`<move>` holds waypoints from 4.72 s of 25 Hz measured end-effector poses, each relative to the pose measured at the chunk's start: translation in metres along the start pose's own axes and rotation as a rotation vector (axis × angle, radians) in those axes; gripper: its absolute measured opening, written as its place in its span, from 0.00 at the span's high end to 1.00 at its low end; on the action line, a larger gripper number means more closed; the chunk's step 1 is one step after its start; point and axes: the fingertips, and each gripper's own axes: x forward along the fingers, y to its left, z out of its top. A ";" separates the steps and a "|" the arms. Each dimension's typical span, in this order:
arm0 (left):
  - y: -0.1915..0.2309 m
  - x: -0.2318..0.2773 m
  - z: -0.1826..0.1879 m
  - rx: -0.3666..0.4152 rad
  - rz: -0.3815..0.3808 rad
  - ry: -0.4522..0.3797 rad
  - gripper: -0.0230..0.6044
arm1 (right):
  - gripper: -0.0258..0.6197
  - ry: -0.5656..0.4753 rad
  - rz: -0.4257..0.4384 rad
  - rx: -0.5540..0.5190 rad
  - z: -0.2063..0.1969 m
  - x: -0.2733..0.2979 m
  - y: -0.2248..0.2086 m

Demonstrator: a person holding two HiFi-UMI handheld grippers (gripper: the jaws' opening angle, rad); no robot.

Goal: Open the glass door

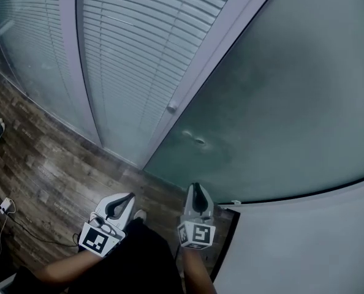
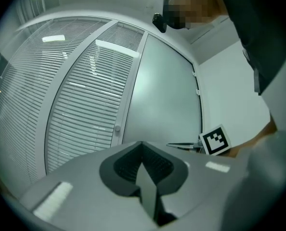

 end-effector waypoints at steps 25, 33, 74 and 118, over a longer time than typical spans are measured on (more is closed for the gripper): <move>0.030 0.046 -0.028 0.032 0.080 0.045 0.97 | 0.80 0.118 -0.025 0.013 -0.093 0.144 -0.043; 0.038 0.051 -0.034 0.024 0.061 0.056 0.97 | 0.80 0.142 -0.081 0.048 -0.110 0.162 -0.053; 0.064 0.045 -0.031 0.024 0.030 0.070 0.97 | 0.79 0.129 -0.144 0.107 -0.116 0.172 -0.060; -0.017 0.106 -0.054 0.001 -0.446 0.173 0.76 | 0.79 0.144 -0.107 0.103 -0.138 0.030 0.002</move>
